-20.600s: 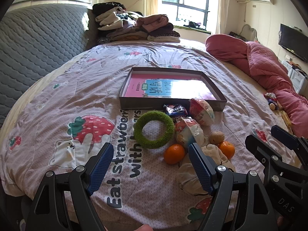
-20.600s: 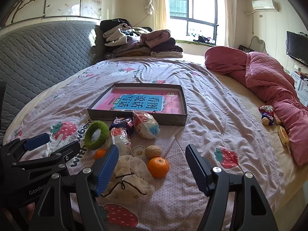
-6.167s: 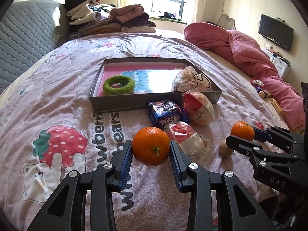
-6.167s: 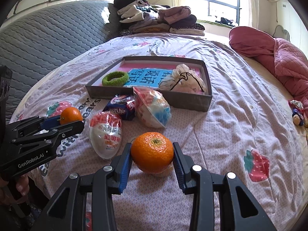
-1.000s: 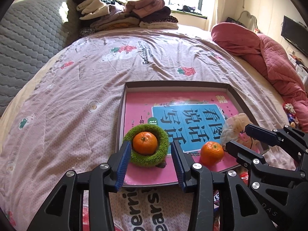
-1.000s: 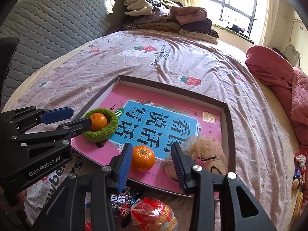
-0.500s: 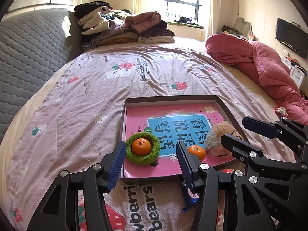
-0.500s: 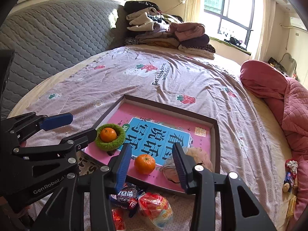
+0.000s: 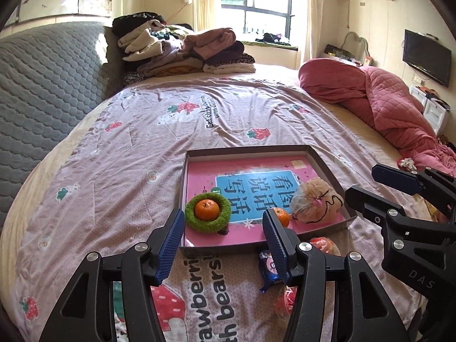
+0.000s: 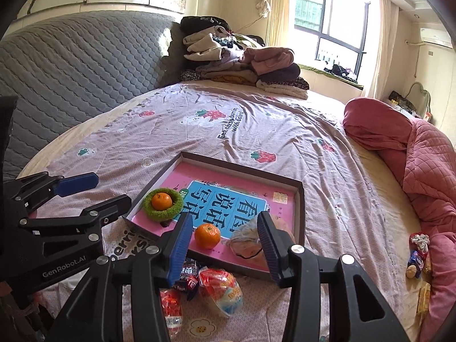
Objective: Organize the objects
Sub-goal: 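Lift both open grippers out of the tray and back toward the bed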
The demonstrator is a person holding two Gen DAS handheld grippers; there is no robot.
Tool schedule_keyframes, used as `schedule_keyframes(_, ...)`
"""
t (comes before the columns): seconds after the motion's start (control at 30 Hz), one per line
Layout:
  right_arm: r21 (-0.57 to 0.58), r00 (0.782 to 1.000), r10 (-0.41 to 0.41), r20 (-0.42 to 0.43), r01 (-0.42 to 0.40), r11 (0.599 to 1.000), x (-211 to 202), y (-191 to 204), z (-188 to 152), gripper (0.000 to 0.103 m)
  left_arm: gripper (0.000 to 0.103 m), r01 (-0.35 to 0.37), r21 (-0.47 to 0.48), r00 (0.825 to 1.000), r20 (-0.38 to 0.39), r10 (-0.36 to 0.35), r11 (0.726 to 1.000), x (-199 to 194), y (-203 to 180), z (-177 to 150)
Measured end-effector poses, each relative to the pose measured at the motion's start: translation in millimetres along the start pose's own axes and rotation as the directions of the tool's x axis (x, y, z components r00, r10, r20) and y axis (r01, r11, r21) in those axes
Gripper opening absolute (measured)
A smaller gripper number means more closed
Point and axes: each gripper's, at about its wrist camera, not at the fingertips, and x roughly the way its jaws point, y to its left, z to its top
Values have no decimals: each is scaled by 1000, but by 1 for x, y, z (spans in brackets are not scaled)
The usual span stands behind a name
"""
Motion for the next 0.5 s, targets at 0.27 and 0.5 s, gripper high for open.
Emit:
schedule_keyframes(0.27,26,1000,2,5,-2,1000,-19,-6,-20,47,59,16,3,1000,-7,-16,1000,-16,-5,-18)
schedule_keyframes(0.5,60,1000,7,1,-7,998,-29,-14,-37,48,59,26,16,999,-20,-26,1000,-23,-12,-36)
